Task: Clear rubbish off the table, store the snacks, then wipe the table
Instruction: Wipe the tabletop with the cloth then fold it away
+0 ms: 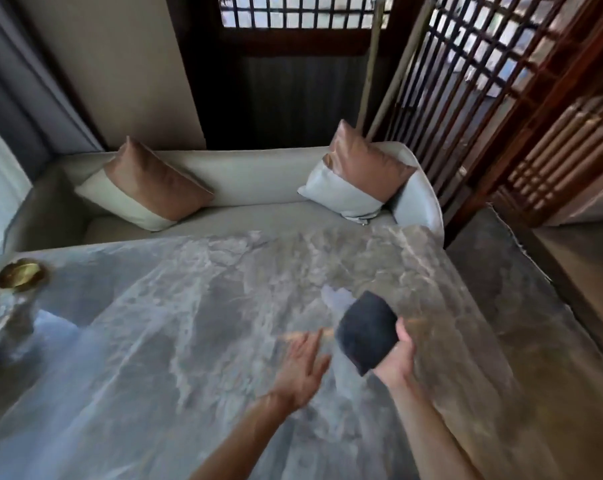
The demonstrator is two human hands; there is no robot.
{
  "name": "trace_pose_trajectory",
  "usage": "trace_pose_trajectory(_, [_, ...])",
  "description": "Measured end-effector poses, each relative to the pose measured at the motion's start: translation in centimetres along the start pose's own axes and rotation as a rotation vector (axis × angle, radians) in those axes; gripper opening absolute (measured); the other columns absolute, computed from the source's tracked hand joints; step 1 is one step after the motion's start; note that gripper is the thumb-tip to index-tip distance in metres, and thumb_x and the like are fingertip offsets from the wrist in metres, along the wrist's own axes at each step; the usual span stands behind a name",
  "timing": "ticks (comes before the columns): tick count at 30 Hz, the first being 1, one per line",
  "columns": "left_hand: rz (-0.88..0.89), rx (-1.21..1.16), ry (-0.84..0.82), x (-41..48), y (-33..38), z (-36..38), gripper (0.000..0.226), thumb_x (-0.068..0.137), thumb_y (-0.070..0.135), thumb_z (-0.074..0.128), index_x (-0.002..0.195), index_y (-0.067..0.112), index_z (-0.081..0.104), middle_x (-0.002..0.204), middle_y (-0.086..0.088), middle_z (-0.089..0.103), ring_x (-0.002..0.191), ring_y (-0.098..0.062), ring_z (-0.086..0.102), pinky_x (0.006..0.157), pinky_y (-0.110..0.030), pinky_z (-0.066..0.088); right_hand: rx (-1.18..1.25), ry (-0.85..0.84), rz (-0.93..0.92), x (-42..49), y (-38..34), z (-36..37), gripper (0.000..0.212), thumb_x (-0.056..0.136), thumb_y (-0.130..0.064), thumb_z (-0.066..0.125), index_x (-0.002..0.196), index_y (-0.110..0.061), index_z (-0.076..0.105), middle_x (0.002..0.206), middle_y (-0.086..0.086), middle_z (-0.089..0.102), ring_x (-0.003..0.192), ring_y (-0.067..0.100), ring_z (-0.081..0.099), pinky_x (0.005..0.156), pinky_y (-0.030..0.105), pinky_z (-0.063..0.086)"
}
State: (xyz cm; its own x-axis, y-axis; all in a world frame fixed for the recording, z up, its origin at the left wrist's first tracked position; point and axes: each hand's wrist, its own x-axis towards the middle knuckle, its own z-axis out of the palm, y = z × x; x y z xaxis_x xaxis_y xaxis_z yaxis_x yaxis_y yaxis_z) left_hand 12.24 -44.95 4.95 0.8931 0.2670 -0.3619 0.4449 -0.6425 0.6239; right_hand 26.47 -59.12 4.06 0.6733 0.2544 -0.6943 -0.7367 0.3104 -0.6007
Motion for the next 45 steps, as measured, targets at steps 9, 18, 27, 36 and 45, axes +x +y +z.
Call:
trace_pose_trajectory(9, [-0.411,0.271,0.320,10.0,-9.0,5.1,0.071,0.096,0.058,0.025,0.154,0.029,-0.002,0.163,0.002,-0.011,0.149,-0.021,-0.018,0.120,-0.052,-0.011,-0.511,0.212,-0.247,18.2,-9.6,-1.6,0.034,0.091,-0.048,0.056,0.097,-0.017,0.066,0.096,-0.007,0.063,0.068,0.000,0.066,0.053,0.005,0.047])
trace_pose_trajectory(18, [-0.462,0.243,0.514,11.6,-14.5,10.9,0.070,0.094,0.051,0.021,0.155,0.023,-0.001,0.163,-0.003,-0.003,0.151,-0.021,-0.007,0.122,-0.048,-0.001,-1.335,0.177,-0.362,26.0,-0.6,0.4,0.079,0.082,-0.075,0.027,0.152,-0.040,0.014,0.165,-0.008,0.004,0.152,0.027,-0.004,0.119,0.045,-0.011])
trace_pose_trajectory(27, [-0.360,0.109,0.620,11.3,-15.1,11.4,0.066,0.097,0.046,0.020,0.154,0.025,-0.003,0.164,0.003,0.000,0.152,-0.015,-0.003,0.123,-0.042,-0.001,-1.790,-0.063,-0.591,25.6,6.0,5.2,0.054,0.098,-0.057,0.019,0.145,-0.055,-0.008,0.165,-0.008,-0.004,0.151,0.014,-0.015,0.122,0.045,-0.013])
trace_pose_trajectory(36, [-0.368,0.091,0.608,11.1,-14.8,11.2,0.066,0.096,0.045,0.021,0.154,0.026,-0.002,0.164,0.004,0.001,0.152,-0.014,-0.002,0.123,-0.040,-0.003,-1.977,-0.241,-0.760,22.8,9.6,5.9,0.057,0.088,-0.067,0.003,0.144,-0.059,-0.004,0.164,-0.011,-0.008,0.151,0.014,-0.016,0.120,0.051,-0.013])
trace_pose_trajectory(45, [-0.341,0.034,0.634,10.9,-14.8,10.9,0.063,0.097,0.041,0.021,0.154,0.025,0.000,0.164,0.004,0.004,0.152,-0.012,-0.001,0.123,-0.040,0.000,-2.104,-0.454,-0.895,18.1,12.3,3.6,0.056,0.092,-0.067,0.006,0.146,-0.057,-0.003,0.164,-0.009,-0.011,0.151,0.020,-0.017,0.120,0.058,-0.005])
